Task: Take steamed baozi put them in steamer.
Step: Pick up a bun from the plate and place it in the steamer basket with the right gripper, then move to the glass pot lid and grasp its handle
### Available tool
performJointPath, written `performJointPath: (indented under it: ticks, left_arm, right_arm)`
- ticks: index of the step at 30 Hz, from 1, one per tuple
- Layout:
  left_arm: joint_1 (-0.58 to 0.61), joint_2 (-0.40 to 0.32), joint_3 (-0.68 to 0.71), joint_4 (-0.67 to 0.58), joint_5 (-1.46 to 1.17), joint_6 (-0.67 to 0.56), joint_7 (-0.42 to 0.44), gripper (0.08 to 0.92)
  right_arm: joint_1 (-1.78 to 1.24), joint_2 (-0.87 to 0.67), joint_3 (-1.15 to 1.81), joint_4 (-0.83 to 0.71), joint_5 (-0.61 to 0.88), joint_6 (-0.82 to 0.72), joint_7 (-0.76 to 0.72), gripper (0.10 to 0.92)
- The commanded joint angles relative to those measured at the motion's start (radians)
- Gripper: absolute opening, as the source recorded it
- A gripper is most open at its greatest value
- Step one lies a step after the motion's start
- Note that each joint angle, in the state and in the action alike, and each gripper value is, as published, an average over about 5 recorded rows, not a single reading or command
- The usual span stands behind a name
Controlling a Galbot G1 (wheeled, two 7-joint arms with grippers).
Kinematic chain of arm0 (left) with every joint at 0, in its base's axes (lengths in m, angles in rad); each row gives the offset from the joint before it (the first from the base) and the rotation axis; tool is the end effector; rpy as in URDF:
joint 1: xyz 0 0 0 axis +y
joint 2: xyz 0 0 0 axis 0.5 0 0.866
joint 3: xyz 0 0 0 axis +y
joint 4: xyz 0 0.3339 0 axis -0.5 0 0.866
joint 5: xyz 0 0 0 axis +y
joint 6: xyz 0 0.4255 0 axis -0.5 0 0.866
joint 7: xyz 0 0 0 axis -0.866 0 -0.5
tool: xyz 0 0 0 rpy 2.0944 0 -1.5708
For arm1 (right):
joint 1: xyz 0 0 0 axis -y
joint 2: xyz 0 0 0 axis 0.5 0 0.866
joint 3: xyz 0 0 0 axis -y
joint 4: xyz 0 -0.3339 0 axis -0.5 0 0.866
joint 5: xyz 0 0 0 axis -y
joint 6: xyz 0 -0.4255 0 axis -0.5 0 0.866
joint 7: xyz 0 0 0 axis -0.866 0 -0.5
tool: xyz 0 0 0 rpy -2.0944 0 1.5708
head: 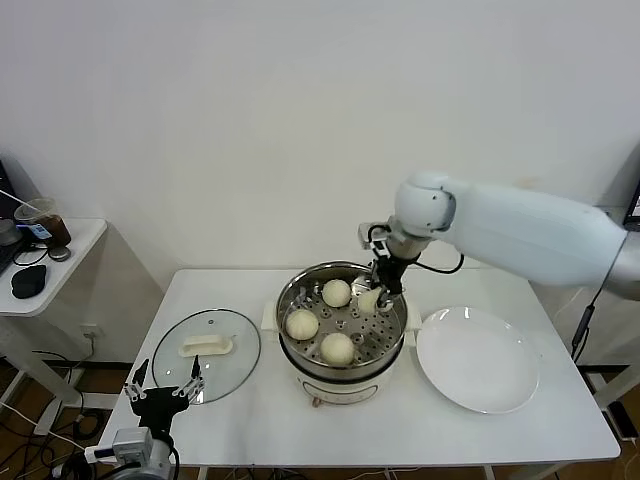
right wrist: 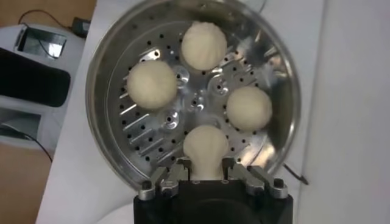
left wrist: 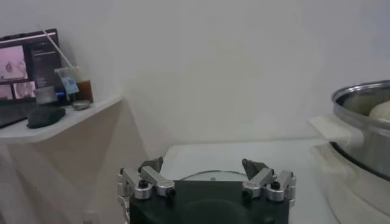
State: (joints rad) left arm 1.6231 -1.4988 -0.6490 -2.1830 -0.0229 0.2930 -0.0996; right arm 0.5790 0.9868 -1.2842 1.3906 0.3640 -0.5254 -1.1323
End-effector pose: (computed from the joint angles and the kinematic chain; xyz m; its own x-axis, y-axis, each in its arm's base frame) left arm 0.2429 0.0499 -0.2603 -0.9544 -0.1876 0.2324 -0.1609 0.9785 0.1290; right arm 0.5711 0.1133 -0.0668 -0.0944 -0.1610 0.9824 -0.9721 -0.1977 -0.1258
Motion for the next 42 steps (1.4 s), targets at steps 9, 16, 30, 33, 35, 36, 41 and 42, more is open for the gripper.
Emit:
performJointPath:
  ticks: [9, 16, 30, 33, 35, 36, 41, 42]
  left_arm:
    - [-0.009, -0.001, 0.000, 0.018, -0.006, 0.000, -0.001, 0.823]
    - [-0.011, -0.001, -0.001, 0.019, -0.008, 0.000, 0.000, 0.823]
    - [-0.005, -0.020, -0.002, 0.012, -0.002, 0.001, 0.000, 0.823]
    - [0.001, -0.021, -0.008, 0.007, -0.001, 0.000, -0.001, 0.823]
    - [0.005, -0.022, -0.012, 0.003, -0.001, -0.001, -0.003, 0.823]
    - [0.007, -0.023, -0.013, 0.002, -0.001, -0.001, -0.004, 0.823]
    - [0.017, -0.023, -0.012, 0.000, 0.005, -0.008, -0.008, 0.823]
    - [0.019, -0.023, -0.011, 0.001, 0.007, -0.012, -0.008, 0.823]
  right_arm:
    - [-0.118, 0.067, -0.008, -0.069, -0.064, -0.032, 0.077, 0.351]
    - [-0.133, 0.059, 0.020, -0.081, -0.064, -0.025, 0.101, 0.429]
    - [-0.117, -0.091, 0.199, -0.017, -0.043, 0.001, 0.051, 0.802]
    - [-0.155, -0.141, 0.329, -0.003, -0.020, 0.036, 0.070, 0.820]
    - [-0.211, -0.168, 0.473, -0.003, 0.023, 0.067, 0.125, 0.822]
    - [-0.243, -0.177, 0.555, -0.005, 0.045, 0.079, 0.163, 0.822]
    - [-0.425, -0.183, 0.986, -0.031, 0.128, 0.143, 0.424, 0.823]
    - [-0.458, -0.183, 1.055, -0.037, 0.137, 0.158, 0.467, 0.823]
